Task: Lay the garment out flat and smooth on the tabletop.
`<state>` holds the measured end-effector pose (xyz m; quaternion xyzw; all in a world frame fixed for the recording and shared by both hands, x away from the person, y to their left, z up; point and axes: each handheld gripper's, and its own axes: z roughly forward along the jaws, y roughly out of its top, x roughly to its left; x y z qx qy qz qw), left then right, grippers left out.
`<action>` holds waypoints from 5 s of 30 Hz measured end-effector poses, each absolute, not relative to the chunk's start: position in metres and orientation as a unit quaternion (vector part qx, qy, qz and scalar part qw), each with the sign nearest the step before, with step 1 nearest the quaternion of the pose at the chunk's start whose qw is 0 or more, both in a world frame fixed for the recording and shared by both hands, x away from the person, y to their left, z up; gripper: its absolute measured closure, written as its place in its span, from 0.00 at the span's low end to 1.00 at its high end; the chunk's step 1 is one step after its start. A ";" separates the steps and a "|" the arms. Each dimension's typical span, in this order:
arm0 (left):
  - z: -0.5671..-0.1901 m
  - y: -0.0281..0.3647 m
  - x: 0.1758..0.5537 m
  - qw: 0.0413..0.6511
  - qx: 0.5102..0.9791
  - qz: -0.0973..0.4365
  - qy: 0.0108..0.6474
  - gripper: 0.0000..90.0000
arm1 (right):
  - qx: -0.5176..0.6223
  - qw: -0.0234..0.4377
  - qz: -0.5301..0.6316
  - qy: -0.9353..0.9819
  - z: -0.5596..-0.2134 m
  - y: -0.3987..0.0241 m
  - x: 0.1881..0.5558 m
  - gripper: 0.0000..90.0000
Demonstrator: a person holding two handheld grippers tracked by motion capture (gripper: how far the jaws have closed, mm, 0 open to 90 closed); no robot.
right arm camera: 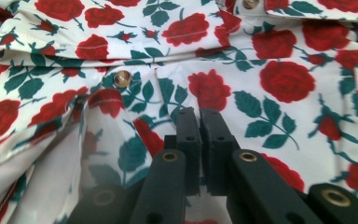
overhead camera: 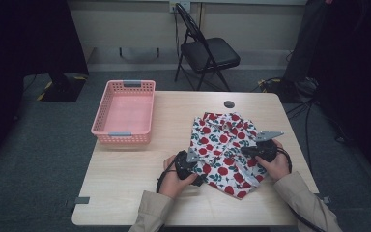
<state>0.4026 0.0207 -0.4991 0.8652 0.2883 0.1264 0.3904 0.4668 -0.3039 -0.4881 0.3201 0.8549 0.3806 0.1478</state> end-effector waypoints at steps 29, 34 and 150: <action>-0.499 0.021 0.403 0.390 0.865 0.127 0.288 0.18 | 0.296 0.136 0.404 0.855 -0.484 -0.308 0.450 0.68; -0.499 0.021 0.403 0.390 0.865 0.127 0.288 0.18 | 0.304 0.123 0.396 0.858 -0.493 -0.302 0.458 0.80; -0.499 0.021 0.403 0.390 0.865 0.127 0.288 0.18 | 0.386 0.155 0.412 0.811 -0.489 -0.359 0.433 0.21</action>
